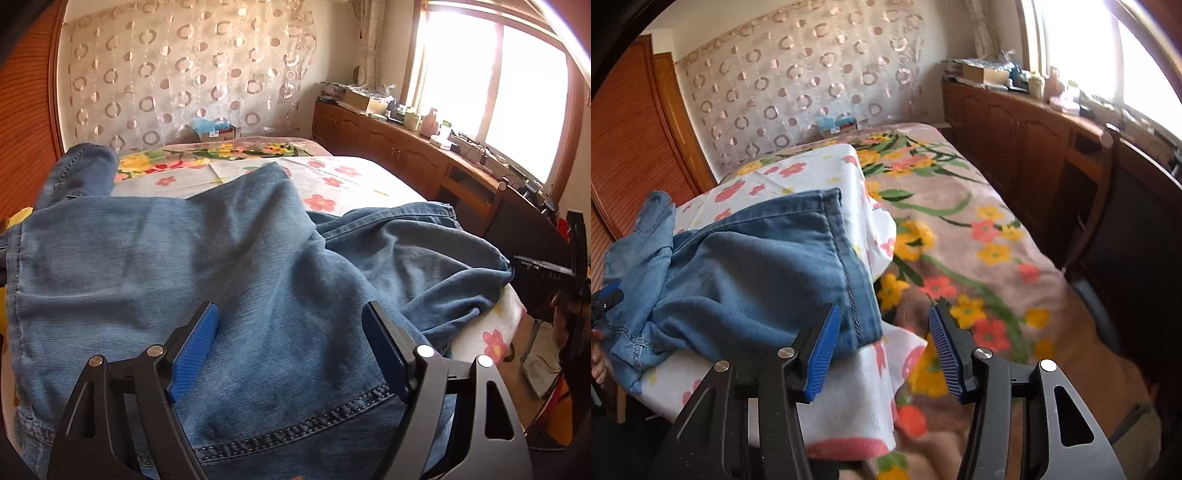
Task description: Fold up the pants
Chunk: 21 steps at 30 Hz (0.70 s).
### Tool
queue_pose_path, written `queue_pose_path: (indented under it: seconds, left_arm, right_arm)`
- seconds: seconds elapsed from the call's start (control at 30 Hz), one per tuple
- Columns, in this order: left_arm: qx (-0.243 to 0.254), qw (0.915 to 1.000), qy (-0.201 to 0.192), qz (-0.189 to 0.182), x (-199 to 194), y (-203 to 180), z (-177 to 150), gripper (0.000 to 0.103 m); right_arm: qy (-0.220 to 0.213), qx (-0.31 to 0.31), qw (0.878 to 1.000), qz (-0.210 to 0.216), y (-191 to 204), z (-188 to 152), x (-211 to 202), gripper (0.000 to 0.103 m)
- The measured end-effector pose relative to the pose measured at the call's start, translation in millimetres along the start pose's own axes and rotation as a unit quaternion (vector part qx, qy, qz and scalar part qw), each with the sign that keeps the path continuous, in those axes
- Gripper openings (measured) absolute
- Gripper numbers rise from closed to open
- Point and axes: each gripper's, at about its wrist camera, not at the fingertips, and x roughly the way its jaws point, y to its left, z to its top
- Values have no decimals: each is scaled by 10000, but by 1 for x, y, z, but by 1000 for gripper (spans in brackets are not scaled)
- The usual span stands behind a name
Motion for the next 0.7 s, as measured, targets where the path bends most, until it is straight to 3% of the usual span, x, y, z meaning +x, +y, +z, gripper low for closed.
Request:
queue_pose_path:
  seconds: [0.43, 0.57, 0.7]
  left_arm:
    - [300, 9994, -54, 146, -6, -17, 1, 80]
    - [299, 9994, -64, 161, -7, -17, 2, 80]
    - [261, 9994, -91, 224, -13, -12, 2, 80]
  right_arm:
    - [34, 121, 9993, 357, 23, -16, 3, 52]
    - [12, 0, 9996, 297, 26, -14, 8, 27]
    - [-68, -122, 9995, 273, 30, -6, 5, 15]
